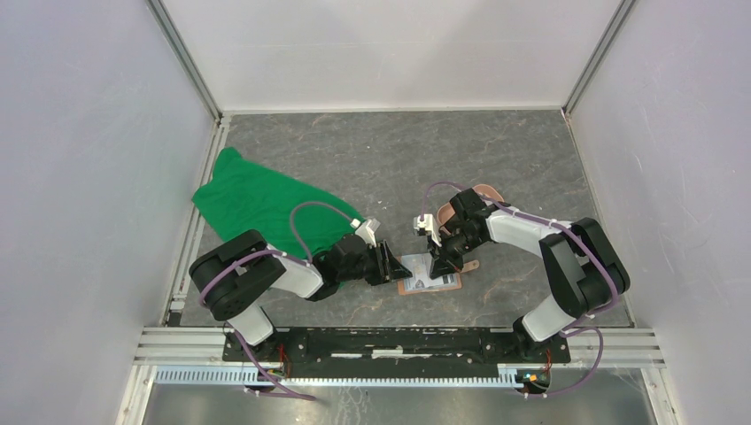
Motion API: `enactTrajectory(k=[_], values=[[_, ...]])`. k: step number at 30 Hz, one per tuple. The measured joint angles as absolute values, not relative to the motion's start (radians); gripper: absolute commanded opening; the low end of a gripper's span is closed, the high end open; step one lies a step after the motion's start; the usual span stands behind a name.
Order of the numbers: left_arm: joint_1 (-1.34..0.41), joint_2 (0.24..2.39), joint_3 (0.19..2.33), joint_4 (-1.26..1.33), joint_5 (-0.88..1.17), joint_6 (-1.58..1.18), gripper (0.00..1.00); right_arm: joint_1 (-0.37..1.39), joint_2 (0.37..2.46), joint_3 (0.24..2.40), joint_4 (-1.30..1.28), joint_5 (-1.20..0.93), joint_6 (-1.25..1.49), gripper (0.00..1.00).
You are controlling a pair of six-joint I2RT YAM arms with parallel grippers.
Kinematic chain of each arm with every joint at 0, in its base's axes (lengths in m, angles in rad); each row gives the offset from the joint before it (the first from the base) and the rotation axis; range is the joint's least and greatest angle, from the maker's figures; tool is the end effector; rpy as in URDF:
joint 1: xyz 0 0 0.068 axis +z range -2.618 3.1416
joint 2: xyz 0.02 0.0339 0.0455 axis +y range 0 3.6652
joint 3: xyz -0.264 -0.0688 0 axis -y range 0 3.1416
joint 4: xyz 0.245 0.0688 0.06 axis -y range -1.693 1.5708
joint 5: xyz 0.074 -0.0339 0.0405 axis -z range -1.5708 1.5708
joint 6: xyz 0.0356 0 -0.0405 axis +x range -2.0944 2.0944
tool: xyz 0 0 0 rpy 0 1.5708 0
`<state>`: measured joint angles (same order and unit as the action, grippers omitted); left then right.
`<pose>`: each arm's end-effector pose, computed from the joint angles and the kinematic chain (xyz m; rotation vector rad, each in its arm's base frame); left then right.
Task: Put the credit cards into the card holder
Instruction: Insert the credit card into the card holder.
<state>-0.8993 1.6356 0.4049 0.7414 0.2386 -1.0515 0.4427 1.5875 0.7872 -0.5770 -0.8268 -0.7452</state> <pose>0.1622 -0.2176 0.1150 -0.0101 2.3828 -1.3413 0.2210 0.1337 0.1472 -1.5599 2.1105 1.0987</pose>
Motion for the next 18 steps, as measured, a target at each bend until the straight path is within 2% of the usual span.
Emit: enactTrajectory(k=[18], values=[[-0.899, 1.672, 0.405, 0.902, 0.294, -1.071, 0.48, 0.442, 1.588, 0.788, -0.583, -0.826, -0.746, 0.11]])
